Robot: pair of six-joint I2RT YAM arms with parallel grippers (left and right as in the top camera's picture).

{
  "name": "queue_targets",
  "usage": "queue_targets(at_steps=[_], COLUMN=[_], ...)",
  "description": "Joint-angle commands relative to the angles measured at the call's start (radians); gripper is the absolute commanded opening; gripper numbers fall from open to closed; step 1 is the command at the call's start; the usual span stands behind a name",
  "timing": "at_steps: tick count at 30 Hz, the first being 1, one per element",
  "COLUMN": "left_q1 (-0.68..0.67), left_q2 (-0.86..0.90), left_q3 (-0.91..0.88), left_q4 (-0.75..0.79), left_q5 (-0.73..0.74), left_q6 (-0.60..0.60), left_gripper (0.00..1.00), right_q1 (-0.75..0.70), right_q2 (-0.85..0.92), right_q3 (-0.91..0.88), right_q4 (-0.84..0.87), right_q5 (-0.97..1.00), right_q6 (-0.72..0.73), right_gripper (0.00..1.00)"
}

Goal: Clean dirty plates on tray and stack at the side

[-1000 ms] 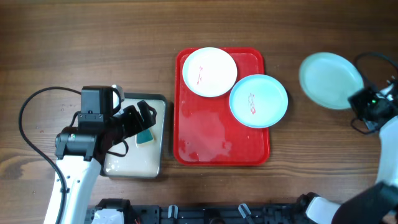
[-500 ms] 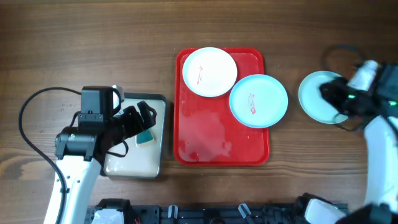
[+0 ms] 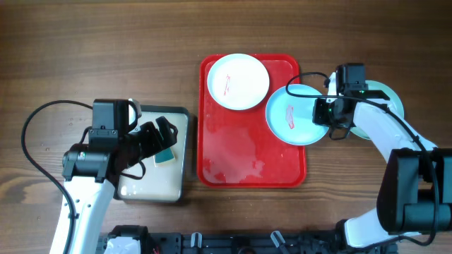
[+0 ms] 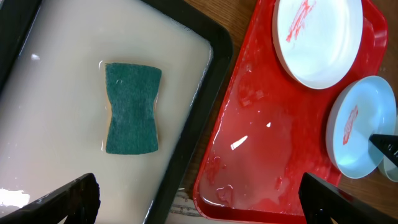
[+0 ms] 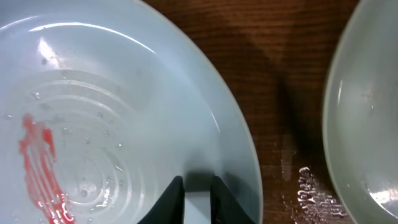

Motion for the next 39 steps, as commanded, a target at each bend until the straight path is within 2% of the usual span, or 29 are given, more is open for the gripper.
queue_targets(at_steps=[1, 5, 7, 9, 12, 13, 14, 16, 19, 21, 24, 25, 29, 31, 32, 33, 34, 36, 39], left_q1=[0.006, 0.006, 0.006, 0.006, 0.006, 0.006, 0.006, 0.006, 0.006, 0.006, 0.006, 0.006, 0.006, 0.006, 0.006, 0.005, 0.005, 0.003, -0.013], left_q2=[0.001, 0.001, 0.001, 0.001, 0.001, 0.001, 0.001, 0.001, 0.001, 0.001, 0.001, 0.001, 0.001, 0.001, 0.001, 0.001, 0.003, 0.022, 0.109], left_q3=[0.016, 0.016, 0.016, 0.016, 0.016, 0.016, 0.016, 0.016, 0.016, 0.016, 0.016, 0.016, 0.016, 0.016, 0.016, 0.016, 0.016, 0.016, 0.008], left_q4=[0.001, 0.001, 0.001, 0.001, 0.001, 0.001, 0.001, 0.001, 0.001, 0.001, 0.001, 0.001, 0.001, 0.001, 0.001, 0.0, 0.0, 0.0, 0.005], left_q5=[0.008, 0.008, 0.008, 0.008, 0.008, 0.008, 0.008, 0.008, 0.008, 0.008, 0.007, -0.008, -0.053, -0.053, -0.058, -0.071, -0.092, -0.117, -0.13], left_q6=[0.016, 0.016, 0.016, 0.016, 0.016, 0.016, 0.016, 0.016, 0.016, 0.016, 0.016, 0.016, 0.016, 0.016, 0.016, 0.016, 0.016, 0.016, 0.015], left_gripper=[1.0, 1.0, 1.0, 1.0, 1.0, 1.0, 1.0, 1.0, 1.0, 1.0, 1.0, 1.0, 1.0, 1.0, 0.99, 0.99, 0.99, 0.98, 0.91], right_q1=[0.001, -0.001, -0.001, -0.001, -0.001, -0.001, -0.001, -0.001, 0.0, 0.007, 0.072, 0.13, 0.272, 0.284, 0.284, 0.282, 0.278, 0.278, 0.278], right_q2=[-0.02, -0.186, -0.246, -0.23, -0.124, -0.061, -0.025, -0.014, -0.087, -0.225, -0.293, -0.285, -0.207, -0.169, -0.158, -0.158, -0.171, -0.225, -0.35], right_q3=[0.001, 0.018, 0.018, 0.017, 0.017, 0.017, 0.017, 0.018, 0.022, 0.022, 0.019, -0.003, -0.131, -0.152, -0.152, -0.148, -0.125, -0.065, -0.022], right_q4=[-0.011, -0.056, -0.05, -0.027, 0.02, 0.021, 0.012, -0.012, -0.081, -0.169, -0.251, -0.263, -0.122, -0.062, -0.044, -0.026, -0.029, -0.074, -0.113], right_q5=[0.006, -0.015, 0.037, 0.123, 0.126, 0.122, 0.097, 0.062, 0.03, -0.13, -0.179, -0.183, -0.142, -0.099, -0.098, -0.099, -0.098, -0.098, -0.111], right_q6=[0.014, -0.038, -0.037, -0.035, -0.035, -0.035, -0.035, -0.035, -0.01, -0.01, -0.004, 0.043, 0.298, 0.338, 0.317, 0.246, 0.172, 0.109, 0.074], right_gripper=[0.27, 0.28, 0.36, 0.37, 0.38, 0.37, 0.2, 0.04, 0.04, 0.04, 0.04, 0.04, 0.04, 0.04, 0.05, 0.21, 0.29, 0.31, 0.32])
